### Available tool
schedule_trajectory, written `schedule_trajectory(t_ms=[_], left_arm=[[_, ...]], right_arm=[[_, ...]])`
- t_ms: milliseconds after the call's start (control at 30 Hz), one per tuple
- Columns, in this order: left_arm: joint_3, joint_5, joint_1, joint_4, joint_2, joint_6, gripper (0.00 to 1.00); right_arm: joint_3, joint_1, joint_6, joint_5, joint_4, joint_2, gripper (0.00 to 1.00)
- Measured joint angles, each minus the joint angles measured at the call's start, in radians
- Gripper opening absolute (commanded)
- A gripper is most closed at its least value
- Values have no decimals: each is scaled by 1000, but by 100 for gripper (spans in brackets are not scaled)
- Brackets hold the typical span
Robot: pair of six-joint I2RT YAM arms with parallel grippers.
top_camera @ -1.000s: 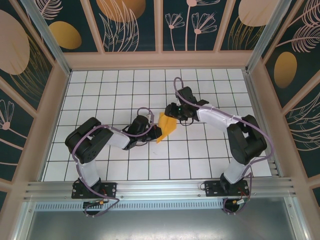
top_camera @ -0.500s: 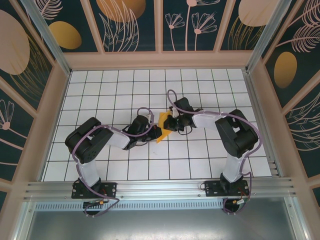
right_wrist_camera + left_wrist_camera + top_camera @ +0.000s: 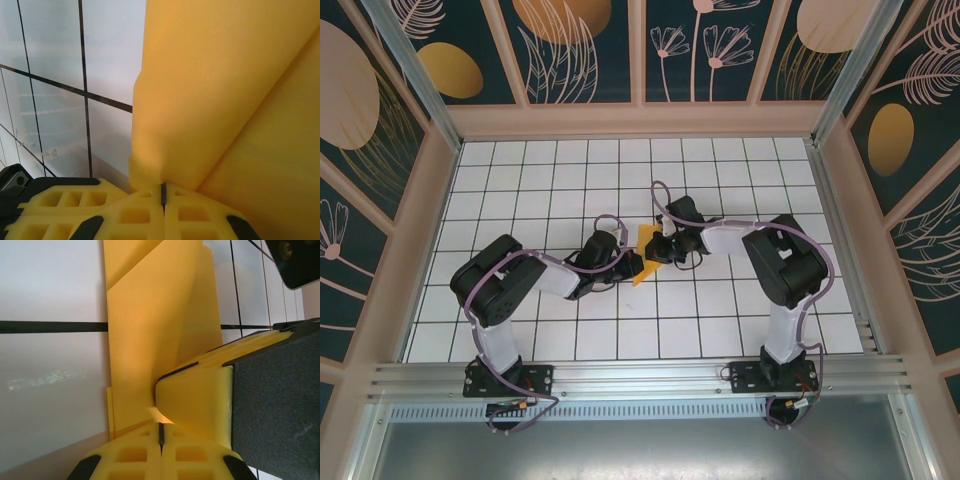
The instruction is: Fold a paper plane with a square sheet of paper (pick it up from the middle)
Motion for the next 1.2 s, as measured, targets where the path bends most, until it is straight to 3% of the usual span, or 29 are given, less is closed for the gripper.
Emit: schedule_trajectory(t_ms=[867, 1200], left_arm=[[-10, 4, 0, 12, -4, 3, 4], [-68, -107, 0, -92, -192, 2, 9]], right_arm=[[64, -61, -71, -3, -30, 45, 7], [26, -29, -19, 55, 12, 19, 7]])
